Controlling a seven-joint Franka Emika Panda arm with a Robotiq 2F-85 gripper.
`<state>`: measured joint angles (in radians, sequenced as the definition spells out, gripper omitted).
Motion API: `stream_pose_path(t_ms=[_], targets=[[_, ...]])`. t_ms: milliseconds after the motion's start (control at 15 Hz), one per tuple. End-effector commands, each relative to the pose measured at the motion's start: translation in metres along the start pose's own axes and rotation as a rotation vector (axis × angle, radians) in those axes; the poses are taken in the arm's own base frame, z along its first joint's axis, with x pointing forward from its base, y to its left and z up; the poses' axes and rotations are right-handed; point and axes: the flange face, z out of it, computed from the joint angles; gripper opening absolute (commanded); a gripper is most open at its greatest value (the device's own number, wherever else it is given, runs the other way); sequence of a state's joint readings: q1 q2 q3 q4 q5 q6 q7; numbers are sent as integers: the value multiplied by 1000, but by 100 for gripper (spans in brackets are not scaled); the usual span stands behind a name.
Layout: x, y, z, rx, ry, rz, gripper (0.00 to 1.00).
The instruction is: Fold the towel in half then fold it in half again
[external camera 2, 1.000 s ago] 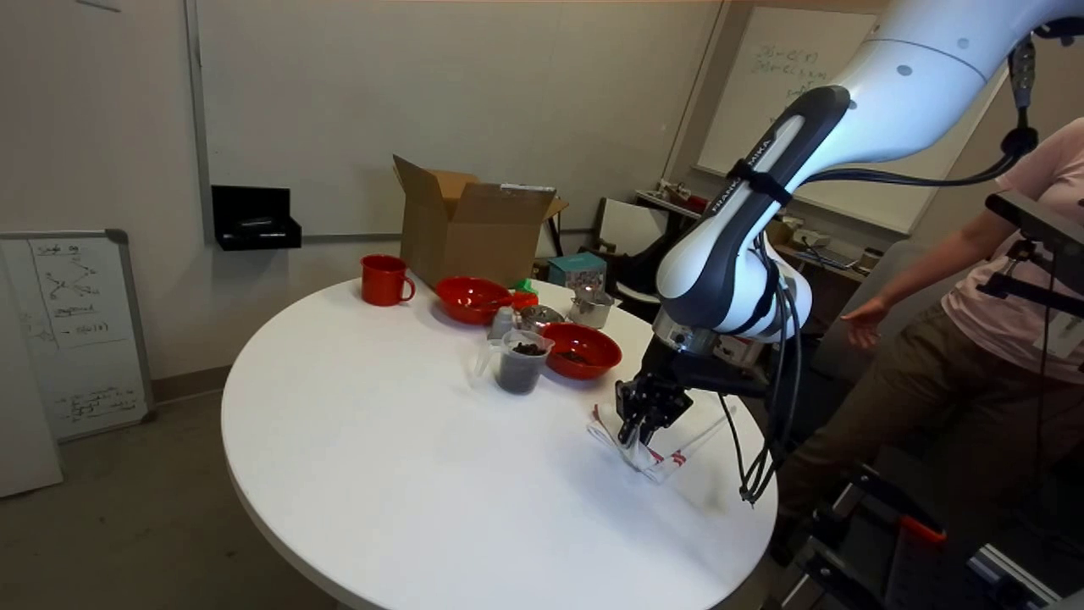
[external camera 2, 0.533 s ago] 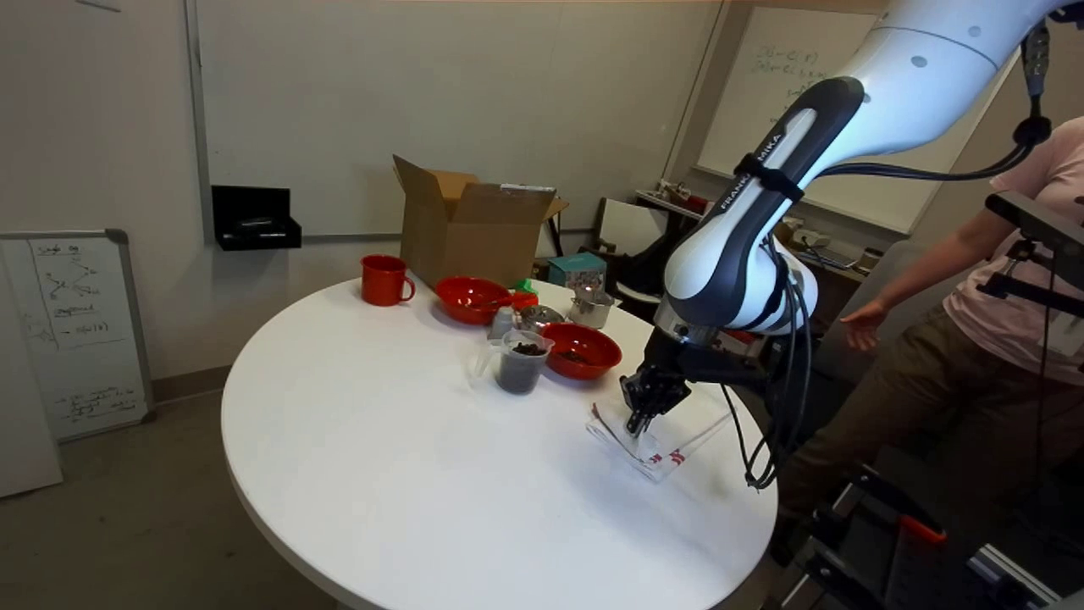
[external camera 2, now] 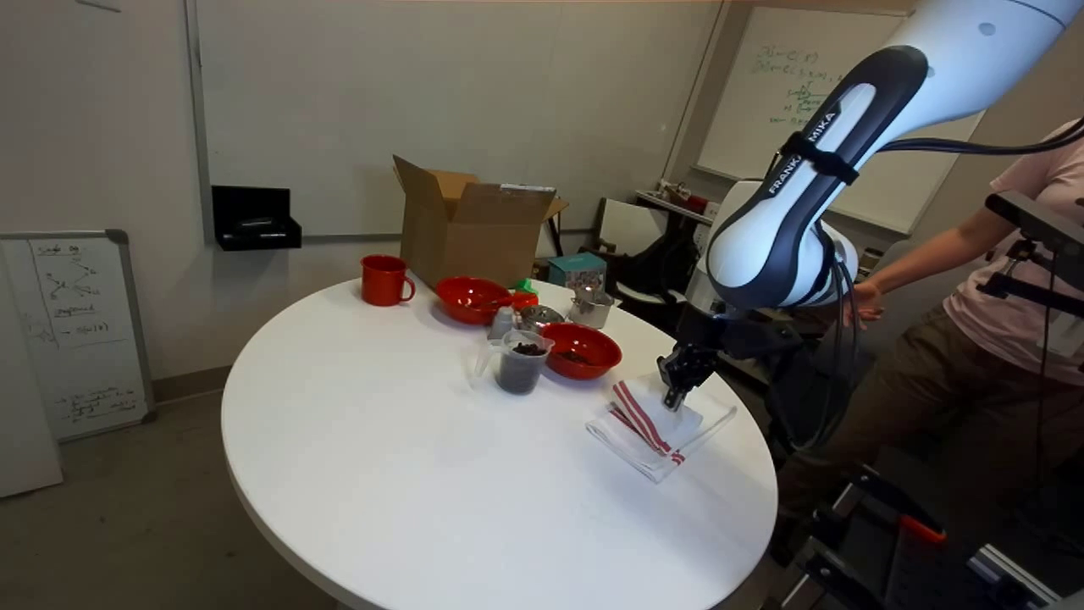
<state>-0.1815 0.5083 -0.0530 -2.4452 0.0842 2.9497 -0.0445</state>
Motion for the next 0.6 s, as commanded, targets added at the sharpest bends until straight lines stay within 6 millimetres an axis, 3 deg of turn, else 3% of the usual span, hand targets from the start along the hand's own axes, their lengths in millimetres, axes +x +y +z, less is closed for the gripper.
stream_pose_path(t_ms=[0,533], targets=[[-8,25,-36,-59,-15,-58,1],[5,80,-114,-254,-51,-200,1]])
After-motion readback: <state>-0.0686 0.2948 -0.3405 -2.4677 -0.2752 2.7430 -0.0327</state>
